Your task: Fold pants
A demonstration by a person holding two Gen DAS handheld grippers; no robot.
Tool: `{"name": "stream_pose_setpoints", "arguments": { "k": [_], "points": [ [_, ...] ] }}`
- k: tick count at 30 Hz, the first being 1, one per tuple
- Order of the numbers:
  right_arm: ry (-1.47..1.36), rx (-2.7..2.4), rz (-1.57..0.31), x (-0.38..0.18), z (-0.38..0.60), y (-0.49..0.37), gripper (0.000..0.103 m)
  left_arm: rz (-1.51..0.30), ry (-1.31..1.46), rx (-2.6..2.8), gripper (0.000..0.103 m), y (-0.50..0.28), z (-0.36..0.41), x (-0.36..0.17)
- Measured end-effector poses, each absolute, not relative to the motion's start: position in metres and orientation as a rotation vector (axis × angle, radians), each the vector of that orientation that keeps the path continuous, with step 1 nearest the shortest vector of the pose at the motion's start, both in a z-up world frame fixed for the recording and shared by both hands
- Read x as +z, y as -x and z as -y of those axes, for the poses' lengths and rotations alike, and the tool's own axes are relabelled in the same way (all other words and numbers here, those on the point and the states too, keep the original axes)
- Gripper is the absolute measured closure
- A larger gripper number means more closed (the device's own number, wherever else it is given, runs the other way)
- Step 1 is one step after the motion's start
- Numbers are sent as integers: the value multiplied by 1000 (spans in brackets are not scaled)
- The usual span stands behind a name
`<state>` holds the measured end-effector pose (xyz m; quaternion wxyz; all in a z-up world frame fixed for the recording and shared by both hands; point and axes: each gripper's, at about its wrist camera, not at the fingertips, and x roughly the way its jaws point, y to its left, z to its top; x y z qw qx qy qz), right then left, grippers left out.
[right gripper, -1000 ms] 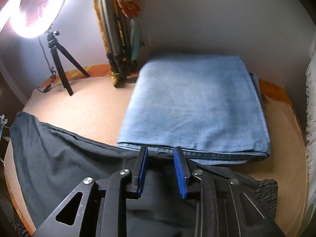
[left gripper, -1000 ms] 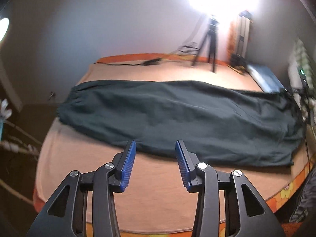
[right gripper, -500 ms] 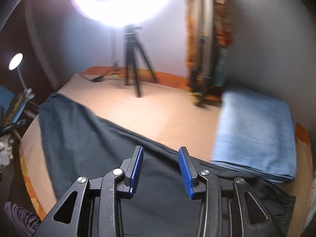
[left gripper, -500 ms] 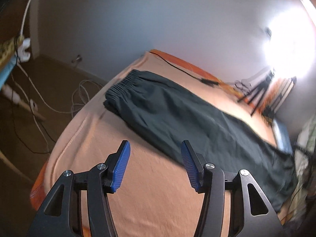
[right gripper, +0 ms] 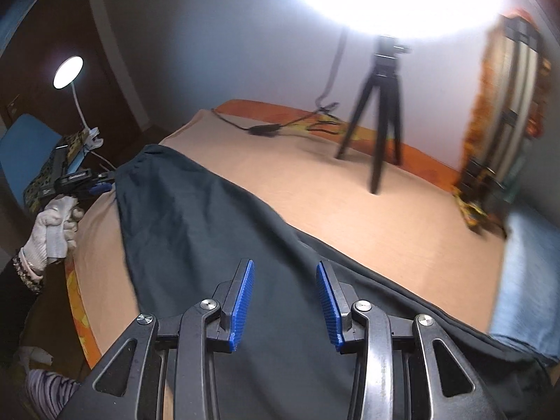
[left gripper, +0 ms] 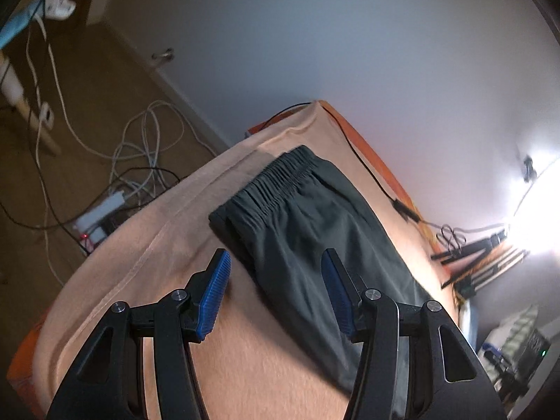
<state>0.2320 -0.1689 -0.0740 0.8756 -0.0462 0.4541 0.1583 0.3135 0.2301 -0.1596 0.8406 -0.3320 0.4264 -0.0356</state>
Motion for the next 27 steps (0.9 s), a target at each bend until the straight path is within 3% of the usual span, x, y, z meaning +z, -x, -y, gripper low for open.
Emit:
{"name": "stream_pose_setpoints", "arguments": {
  "k": [18,19,20,23,27],
  "points": [
    [146,518,-944,-69,30,-282,64,-879,681,-19,52,-334,-237,-174],
    [140,527,-947,-68,22,-286,64,-872,668,-11,54,-334,-236,-175],
    [135,534,-950,-68,16,-289,64,-867,654,0,65,-335,-235,-175],
    [100,561,-974,-70,-8,-305,64,-849,669,11,83,-335,-240,-179],
    [71,582,-1013,-77,-39,-330,64,-801,645,-11,88,-333,-238,-173]
  ]
}}
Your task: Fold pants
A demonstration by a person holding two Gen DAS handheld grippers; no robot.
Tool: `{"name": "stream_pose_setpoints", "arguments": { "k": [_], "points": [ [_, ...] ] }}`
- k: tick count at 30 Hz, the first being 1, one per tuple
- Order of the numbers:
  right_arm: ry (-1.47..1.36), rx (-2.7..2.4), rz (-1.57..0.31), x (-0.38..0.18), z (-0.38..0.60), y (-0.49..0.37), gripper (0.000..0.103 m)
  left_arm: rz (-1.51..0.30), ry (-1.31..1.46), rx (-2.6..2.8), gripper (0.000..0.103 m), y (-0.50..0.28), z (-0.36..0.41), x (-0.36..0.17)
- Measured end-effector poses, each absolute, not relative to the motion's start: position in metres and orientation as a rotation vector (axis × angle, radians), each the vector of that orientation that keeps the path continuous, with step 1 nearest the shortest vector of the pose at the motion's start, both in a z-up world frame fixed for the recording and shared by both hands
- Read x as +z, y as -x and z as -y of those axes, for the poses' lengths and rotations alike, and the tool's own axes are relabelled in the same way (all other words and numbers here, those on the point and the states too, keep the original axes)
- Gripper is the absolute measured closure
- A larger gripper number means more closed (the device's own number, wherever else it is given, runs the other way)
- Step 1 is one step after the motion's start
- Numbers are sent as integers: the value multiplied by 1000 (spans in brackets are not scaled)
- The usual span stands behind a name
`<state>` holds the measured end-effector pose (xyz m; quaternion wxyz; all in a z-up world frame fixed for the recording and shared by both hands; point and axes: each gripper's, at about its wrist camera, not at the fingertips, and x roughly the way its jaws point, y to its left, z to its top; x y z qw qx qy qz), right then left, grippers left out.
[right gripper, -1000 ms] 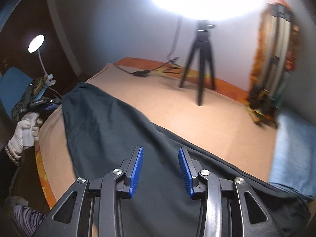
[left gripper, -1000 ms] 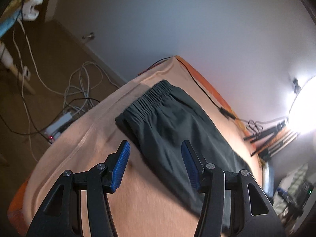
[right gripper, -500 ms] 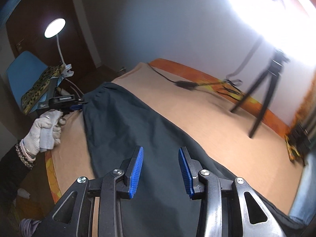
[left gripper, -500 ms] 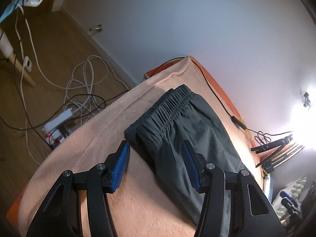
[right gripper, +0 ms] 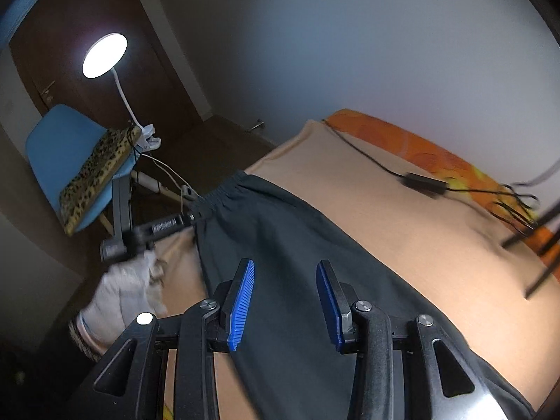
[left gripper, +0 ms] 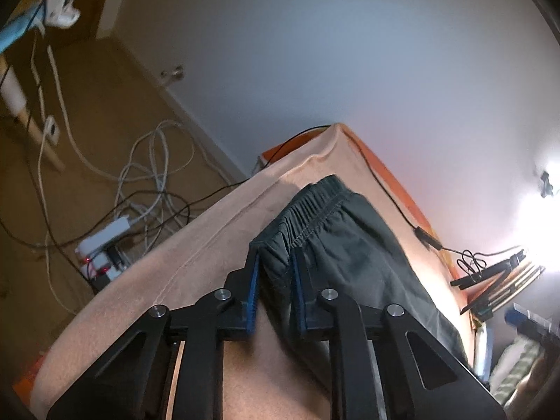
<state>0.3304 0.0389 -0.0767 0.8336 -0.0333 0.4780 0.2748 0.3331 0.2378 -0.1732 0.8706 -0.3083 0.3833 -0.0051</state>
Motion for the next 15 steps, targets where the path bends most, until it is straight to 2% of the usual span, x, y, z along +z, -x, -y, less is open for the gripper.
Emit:
{"name": "stream_pose_setpoints", "arguments": {
  "k": [3,5,15],
  "points": [
    [26,609,-1085,-86,-67,-359,57,-747,556,-38,89,-328,-227,-161],
    [-9,603,-1101,-93,-88,-381,43,-723,497,-52,89,-326,-219,-155],
    [11,614,-1254,-144,-168,-449,41,-668,304,-148,89,-316,-185,-146]
  ]
}}
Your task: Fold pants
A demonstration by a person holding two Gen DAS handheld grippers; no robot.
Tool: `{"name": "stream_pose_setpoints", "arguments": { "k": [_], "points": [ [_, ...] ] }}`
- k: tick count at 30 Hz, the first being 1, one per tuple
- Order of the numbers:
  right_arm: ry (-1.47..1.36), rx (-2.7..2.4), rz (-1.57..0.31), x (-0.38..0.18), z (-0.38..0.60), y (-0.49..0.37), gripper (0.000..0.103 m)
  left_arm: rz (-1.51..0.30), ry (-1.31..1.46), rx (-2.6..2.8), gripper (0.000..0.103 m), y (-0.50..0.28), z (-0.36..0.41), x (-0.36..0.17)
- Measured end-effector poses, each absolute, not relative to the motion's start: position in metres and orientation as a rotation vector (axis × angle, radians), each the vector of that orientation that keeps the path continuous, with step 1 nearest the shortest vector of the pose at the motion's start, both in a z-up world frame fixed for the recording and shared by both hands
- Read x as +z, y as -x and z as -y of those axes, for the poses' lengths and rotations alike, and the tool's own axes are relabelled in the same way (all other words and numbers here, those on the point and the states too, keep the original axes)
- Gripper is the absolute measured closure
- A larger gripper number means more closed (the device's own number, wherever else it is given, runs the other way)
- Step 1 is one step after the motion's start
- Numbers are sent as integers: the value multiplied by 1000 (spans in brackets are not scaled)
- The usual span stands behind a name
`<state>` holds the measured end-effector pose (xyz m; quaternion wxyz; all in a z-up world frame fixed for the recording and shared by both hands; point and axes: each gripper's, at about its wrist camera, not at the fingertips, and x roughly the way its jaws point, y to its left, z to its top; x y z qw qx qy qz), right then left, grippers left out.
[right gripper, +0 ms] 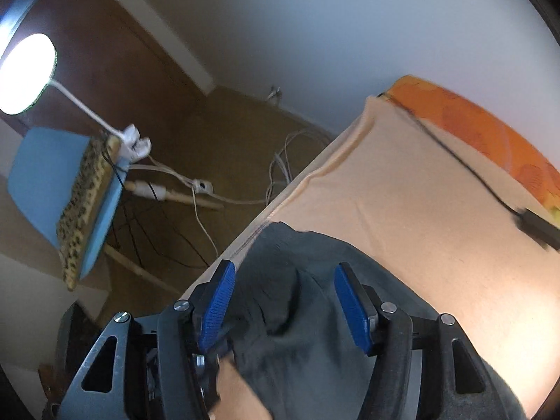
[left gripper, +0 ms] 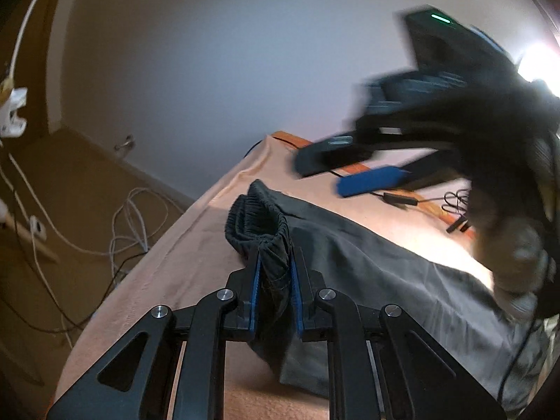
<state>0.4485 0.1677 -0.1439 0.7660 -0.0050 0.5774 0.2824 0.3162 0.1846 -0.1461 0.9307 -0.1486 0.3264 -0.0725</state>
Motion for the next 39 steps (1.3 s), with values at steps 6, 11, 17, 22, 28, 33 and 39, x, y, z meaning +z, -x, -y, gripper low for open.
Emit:
{"name": "stream_pose_setpoints", "arguments": {
  "k": [6,11,17,22,28,33,39],
  "points": [
    [39,621,-1319,-170,-197,-460,41,-660,278,-168,89,-319,-177,-142],
    [128,576,-1342,-191,-212,-465,41,-675,303,-161,89,-322,-182,-145],
    [211,525,-1373,-209,-229,-471,36,-686,303,-164,89,-327,-182,-146],
    [344,479,-1369,-214,-249,-465,32,-684,308,-163,90,-329,-183,-145],
    [408,447,-1324,-211,-247,-459,57,-683,272,-168,90,-327,-177,-144],
    [298,494,-1313,-197,-230,-460,82,-675,226,-177,90,-320,-166,-139],
    [84,541,-1232,-163,-179,-445,90,-663,207,-200,90,-308,-153,-128]
  ]
}}
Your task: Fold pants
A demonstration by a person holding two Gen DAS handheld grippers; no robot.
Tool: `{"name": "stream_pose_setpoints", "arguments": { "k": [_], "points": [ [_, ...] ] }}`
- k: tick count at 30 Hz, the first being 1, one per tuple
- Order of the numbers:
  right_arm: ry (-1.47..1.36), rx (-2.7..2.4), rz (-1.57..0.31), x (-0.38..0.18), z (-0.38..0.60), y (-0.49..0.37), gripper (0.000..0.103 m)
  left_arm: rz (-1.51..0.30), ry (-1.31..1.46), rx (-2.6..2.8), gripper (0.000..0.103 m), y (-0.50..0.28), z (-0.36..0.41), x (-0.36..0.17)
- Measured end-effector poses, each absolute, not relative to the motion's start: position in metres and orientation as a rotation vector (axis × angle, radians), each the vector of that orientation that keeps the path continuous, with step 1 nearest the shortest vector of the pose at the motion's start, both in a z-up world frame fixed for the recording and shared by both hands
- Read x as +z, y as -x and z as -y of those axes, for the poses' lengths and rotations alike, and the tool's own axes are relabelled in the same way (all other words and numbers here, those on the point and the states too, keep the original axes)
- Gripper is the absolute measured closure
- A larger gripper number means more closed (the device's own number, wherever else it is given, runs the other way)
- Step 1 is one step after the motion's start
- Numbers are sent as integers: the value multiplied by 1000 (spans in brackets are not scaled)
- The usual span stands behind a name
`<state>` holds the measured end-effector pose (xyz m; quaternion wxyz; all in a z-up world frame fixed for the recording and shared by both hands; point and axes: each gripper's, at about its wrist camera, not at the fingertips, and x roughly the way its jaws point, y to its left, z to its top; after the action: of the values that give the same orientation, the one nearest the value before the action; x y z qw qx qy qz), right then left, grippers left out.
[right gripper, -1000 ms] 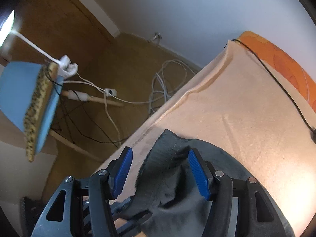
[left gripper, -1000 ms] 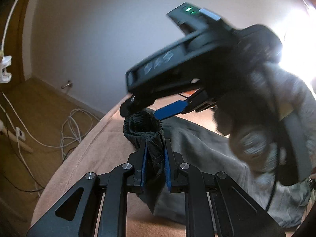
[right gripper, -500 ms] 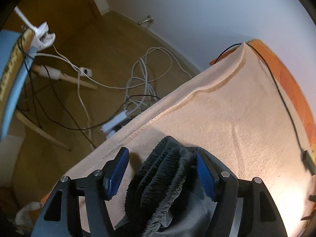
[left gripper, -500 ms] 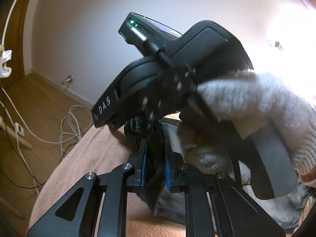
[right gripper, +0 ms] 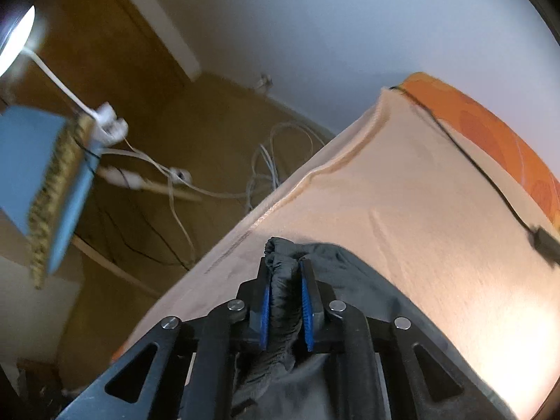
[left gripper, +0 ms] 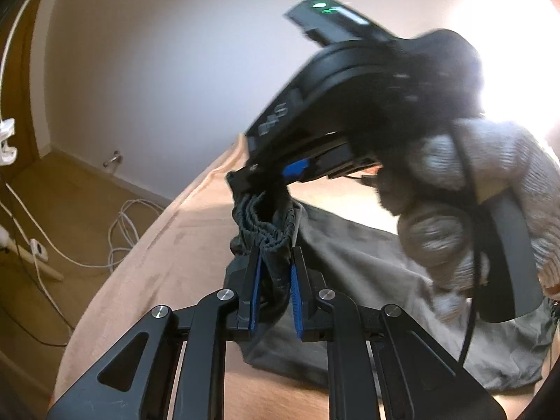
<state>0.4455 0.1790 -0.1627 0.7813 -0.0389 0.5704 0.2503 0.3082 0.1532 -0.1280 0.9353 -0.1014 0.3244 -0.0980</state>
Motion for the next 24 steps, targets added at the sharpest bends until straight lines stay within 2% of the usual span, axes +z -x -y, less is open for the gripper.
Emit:
{"name": "stream_pose_setpoints", "arguments": {
  "k": [11,18,21,23,24],
  "points": [
    [-174,529,-1110,-126,-45,-381,93,-648,78,-335,90,-274,-77,-112],
    [-352,472,-1126,-154,31,-349,92,-710,-82,-420,90,-261,-17,-129],
    [-461,461,-1159,-171,48,-346,82,-732,-151,-422,90,-255,-1,-135],
    [-492,459,-1159,-173,56,-346,66,-737,-183,-415,90,-255,3,-136],
    [-494,457,-1154,-171,58,-345,62,-734,-194,-410,90,-255,3,-136]
  ]
}}
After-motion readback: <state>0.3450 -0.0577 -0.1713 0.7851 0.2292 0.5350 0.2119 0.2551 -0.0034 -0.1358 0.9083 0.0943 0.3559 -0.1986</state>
